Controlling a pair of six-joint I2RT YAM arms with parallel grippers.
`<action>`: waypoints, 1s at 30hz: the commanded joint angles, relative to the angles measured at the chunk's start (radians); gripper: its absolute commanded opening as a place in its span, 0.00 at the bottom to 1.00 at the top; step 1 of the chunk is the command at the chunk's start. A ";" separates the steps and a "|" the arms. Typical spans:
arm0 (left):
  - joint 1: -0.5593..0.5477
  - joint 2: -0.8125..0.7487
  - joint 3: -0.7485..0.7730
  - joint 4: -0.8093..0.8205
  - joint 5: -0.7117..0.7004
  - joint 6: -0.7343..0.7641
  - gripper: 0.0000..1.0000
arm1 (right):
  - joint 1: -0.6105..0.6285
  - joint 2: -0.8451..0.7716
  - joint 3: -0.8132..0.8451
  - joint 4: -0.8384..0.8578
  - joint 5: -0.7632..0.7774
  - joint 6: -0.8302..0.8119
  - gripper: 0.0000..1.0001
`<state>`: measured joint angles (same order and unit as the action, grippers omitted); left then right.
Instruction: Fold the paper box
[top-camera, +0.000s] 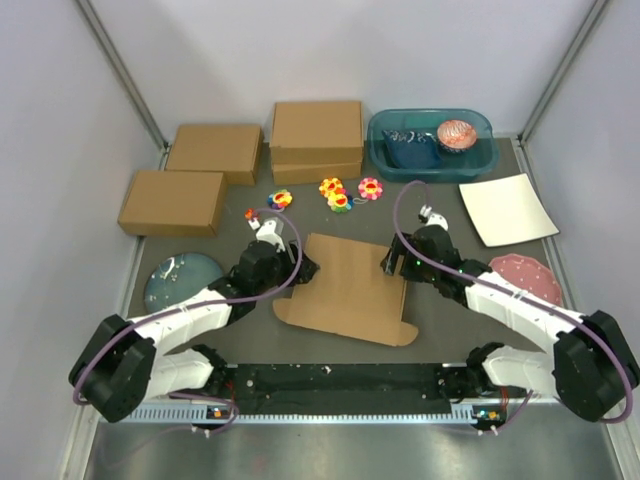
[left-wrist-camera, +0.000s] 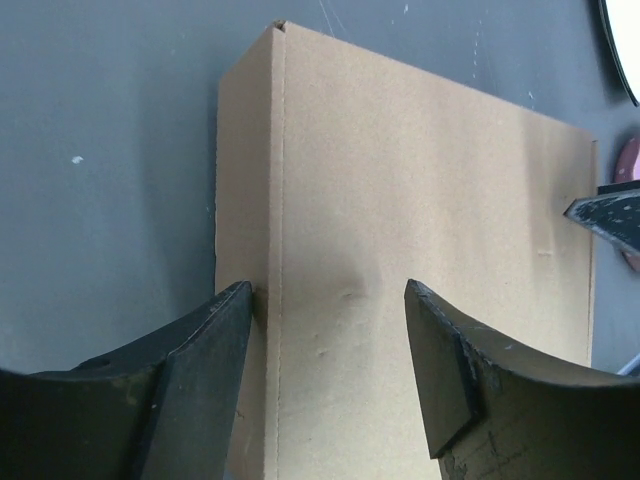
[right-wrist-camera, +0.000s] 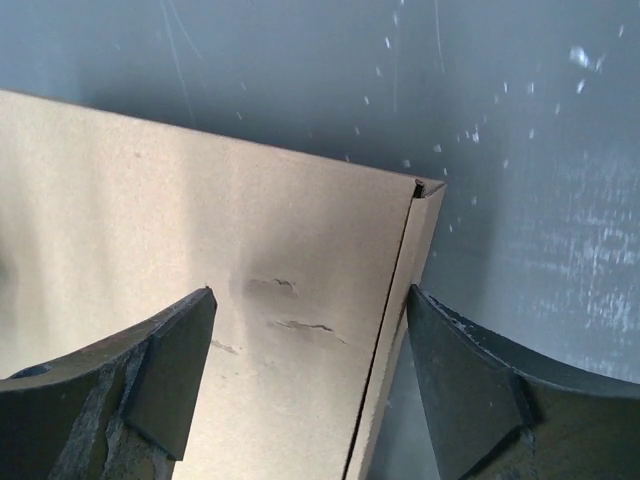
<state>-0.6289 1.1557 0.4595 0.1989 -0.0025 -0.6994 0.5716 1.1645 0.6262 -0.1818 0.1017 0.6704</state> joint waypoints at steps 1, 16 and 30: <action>-0.005 0.025 -0.028 0.115 0.119 -0.028 0.66 | 0.005 -0.057 -0.072 0.090 -0.074 0.046 0.80; -0.005 0.009 -0.074 0.093 0.159 -0.045 0.63 | 0.005 -0.164 -0.048 -0.151 -0.019 0.046 0.87; -0.003 -0.010 -0.183 0.181 0.159 -0.086 0.34 | 0.053 0.058 -0.100 0.163 -0.165 0.071 0.44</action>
<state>-0.6140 1.1473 0.3069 0.3279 0.1158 -0.7631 0.5911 1.1007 0.4938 -0.1864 0.0887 0.7338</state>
